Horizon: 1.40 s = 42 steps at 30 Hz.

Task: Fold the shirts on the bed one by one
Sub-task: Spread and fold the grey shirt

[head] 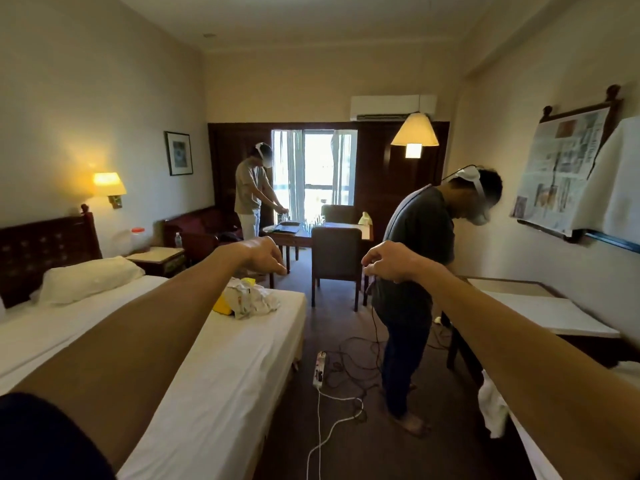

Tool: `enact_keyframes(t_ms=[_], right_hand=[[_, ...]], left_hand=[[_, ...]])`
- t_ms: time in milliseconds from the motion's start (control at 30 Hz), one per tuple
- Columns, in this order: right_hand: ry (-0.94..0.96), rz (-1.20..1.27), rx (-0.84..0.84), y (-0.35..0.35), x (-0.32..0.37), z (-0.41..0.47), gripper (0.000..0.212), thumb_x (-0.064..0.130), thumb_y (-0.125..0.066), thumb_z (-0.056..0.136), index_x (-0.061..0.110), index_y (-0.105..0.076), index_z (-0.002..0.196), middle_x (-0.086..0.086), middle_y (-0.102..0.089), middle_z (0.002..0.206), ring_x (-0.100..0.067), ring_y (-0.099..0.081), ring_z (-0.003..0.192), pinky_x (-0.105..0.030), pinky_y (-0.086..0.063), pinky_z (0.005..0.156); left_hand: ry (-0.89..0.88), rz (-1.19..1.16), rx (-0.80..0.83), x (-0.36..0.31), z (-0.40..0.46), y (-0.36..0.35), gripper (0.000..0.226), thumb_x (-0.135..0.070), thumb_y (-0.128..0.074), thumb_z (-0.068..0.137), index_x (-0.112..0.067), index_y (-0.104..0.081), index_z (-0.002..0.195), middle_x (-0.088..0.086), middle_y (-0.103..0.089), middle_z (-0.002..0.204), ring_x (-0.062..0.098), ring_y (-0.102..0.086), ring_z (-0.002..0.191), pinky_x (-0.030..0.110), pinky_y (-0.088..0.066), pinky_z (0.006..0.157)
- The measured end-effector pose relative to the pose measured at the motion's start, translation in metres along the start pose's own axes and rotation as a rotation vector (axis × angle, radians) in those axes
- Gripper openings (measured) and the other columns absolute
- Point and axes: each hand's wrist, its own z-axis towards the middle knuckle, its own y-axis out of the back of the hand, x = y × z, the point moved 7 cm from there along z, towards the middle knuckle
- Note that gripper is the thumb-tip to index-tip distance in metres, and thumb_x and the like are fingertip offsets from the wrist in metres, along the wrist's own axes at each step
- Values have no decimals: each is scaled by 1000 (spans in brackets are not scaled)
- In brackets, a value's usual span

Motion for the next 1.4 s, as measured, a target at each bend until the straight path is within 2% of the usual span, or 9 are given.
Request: enact_keyframes(t_ms=[167, 333, 467, 800, 900, 1000, 1133, 1300, 1400], right_hand=[[-27, 50, 70, -38, -38, 127, 25, 22, -64, 96, 15, -67, 120, -2, -63, 123, -19, -58, 114, -24, -44, 88], [-33, 64, 96, -71, -81, 256, 24, 23, -65, 95, 18, -68, 118, -3, -62, 122, -17, -58, 108, -21, -47, 76], [-2, 62, 133, -96, -111, 368, 25, 25, -65, 94, 19, -68, 119, -4, -62, 119, -22, -61, 105, -33, -57, 86], [127, 69, 295, -185, -117, 612, 23, 23, -66, 92, 19, -72, 114, -4, -65, 112, -22, -65, 94, -27, -57, 76], [170, 95, 326, -226, -113, 673, 22, 21, -66, 91, 18, -73, 112, 0, -64, 105, -13, -62, 85, -20, -50, 71], [195, 102, 353, -273, -111, 741, 19, 21, -68, 90, 16, -75, 108, 4, -63, 95, -5, -54, 67, -5, -43, 51], [192, 138, 419, -348, -103, 833, 24, 26, -69, 92, 17, -72, 113, 1, -65, 103, -17, -63, 86, -24, -57, 66], [158, 136, 485, -438, -98, 934, 27, 23, -67, 92, 16, -71, 118, -6, -67, 118, -18, -62, 90, -23, -52, 74], [125, 145, 545, -490, -99, 976, 27, 19, -66, 92, 14, -72, 118, -6, -66, 118, -17, -59, 91, -24, -49, 80]], left_hand=[[33, -33, 44, 40, 123, 0, 16, -34, -73, 89, -21, -73, 98, -6, -66, 90, 14, -64, 86, 30, -55, 76], [36, 30, 69, 75, 240, -11, 26, -33, -69, 92, -15, -74, 110, 1, -69, 107, 19, -64, 99, 34, -54, 86], [99, 3, 27, 114, 334, -16, 24, -33, -70, 91, -17, -75, 109, 1, -71, 109, 19, -65, 101, 34, -54, 92], [315, -107, 18, 245, 510, -32, 23, -36, -69, 92, -20, -75, 108, -4, -69, 115, 14, -62, 107, 35, -52, 96], [347, -112, 18, 291, 561, -42, 20, -35, -68, 92, -21, -75, 105, -3, -69, 114, 14, -62, 106, 34, -52, 94], [354, -111, 21, 342, 616, -54, 18, -36, -69, 92, -23, -75, 104, -4, -70, 113, 13, -62, 103, 33, -52, 93], [371, -133, 11, 422, 692, -71, 17, -33, -69, 92, -22, -76, 103, -5, -70, 113, 12, -62, 101, 30, -51, 89], [405, -133, -18, 512, 781, -90, 20, -25, -67, 94, -11, -76, 105, 3, -73, 107, 16, -65, 96, 32, -54, 87], [432, -193, 31, 553, 823, -113, 21, -16, -62, 97, -2, -72, 109, 6, -68, 101, 14, -59, 89, 8, -45, 63]])
